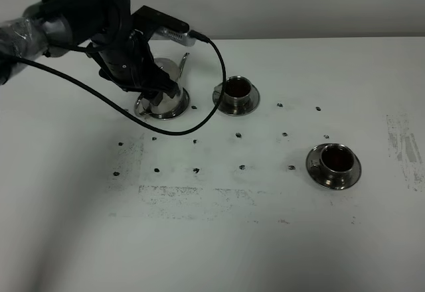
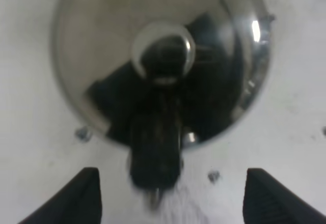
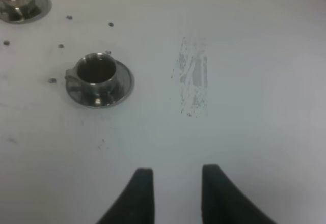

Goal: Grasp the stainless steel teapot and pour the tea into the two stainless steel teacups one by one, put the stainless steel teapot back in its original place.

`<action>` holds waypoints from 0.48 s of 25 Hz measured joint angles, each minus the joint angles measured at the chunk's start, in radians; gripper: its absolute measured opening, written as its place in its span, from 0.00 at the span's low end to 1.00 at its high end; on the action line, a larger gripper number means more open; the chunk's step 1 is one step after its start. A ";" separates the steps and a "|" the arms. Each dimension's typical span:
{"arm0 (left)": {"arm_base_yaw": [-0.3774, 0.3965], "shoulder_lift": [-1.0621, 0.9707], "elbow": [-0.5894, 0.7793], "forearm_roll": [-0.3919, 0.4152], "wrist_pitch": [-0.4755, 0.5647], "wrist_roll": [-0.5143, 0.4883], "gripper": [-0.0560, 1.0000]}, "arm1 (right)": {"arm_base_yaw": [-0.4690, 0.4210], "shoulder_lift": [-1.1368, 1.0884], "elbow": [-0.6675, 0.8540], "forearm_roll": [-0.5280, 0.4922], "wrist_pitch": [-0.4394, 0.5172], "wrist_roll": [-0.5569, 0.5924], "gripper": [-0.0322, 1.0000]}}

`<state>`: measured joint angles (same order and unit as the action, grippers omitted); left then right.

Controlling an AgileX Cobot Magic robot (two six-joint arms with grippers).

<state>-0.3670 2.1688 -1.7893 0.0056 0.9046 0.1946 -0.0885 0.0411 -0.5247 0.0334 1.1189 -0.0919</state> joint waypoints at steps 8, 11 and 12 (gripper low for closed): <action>-0.018 -0.232 0.030 0.000 0.125 0.000 0.60 | 0.000 0.000 0.000 0.000 0.000 0.000 0.25; -0.019 -0.360 0.114 0.000 0.132 0.002 0.60 | 0.000 0.000 0.000 0.000 0.000 0.000 0.25; -0.019 -0.408 0.146 0.001 0.140 0.002 0.60 | 0.000 0.000 0.000 0.000 0.000 0.000 0.25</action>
<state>-0.3861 1.7606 -1.6433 0.0067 1.0449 0.1968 -0.0885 0.0411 -0.5247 0.0334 1.1189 -0.0919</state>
